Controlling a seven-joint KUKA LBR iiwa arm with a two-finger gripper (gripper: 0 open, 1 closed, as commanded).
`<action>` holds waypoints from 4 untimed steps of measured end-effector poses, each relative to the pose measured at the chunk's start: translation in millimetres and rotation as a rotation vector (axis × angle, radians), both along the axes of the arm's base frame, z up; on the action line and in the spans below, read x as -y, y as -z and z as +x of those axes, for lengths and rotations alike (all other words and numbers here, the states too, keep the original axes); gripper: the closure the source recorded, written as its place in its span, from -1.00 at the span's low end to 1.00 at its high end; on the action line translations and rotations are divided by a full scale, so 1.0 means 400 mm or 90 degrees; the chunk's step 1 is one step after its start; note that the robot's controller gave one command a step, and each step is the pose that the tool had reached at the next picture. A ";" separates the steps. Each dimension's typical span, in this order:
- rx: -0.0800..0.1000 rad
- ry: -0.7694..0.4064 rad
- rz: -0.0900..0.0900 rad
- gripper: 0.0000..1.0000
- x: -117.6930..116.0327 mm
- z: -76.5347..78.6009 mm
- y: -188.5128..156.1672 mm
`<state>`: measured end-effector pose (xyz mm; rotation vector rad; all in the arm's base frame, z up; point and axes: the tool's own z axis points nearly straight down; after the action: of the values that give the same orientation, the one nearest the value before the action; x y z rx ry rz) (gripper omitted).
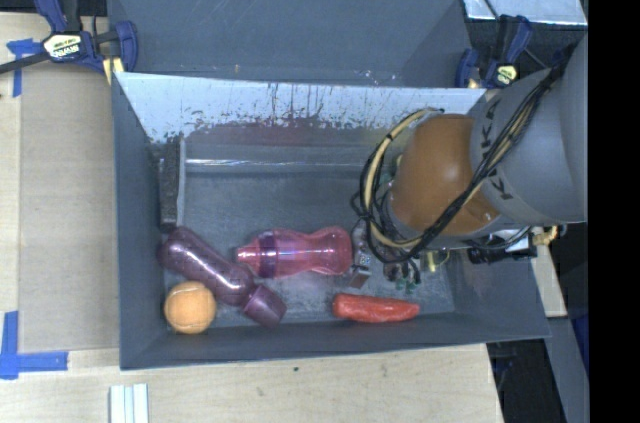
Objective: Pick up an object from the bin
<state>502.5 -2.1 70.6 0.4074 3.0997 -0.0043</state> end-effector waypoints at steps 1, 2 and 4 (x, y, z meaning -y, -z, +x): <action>0.000 0.000 0.000 1.00 0.000 0.000 0.000; 0.000 -0.001 0.000 1.00 0.000 0.000 0.000; 0.000 -0.001 0.000 1.00 0.000 0.000 0.000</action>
Offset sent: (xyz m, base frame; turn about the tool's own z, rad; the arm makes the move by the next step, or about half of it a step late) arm 0.0000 0.0000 0.0000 0.0000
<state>502.5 -2.1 70.6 0.4044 3.1002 -0.0045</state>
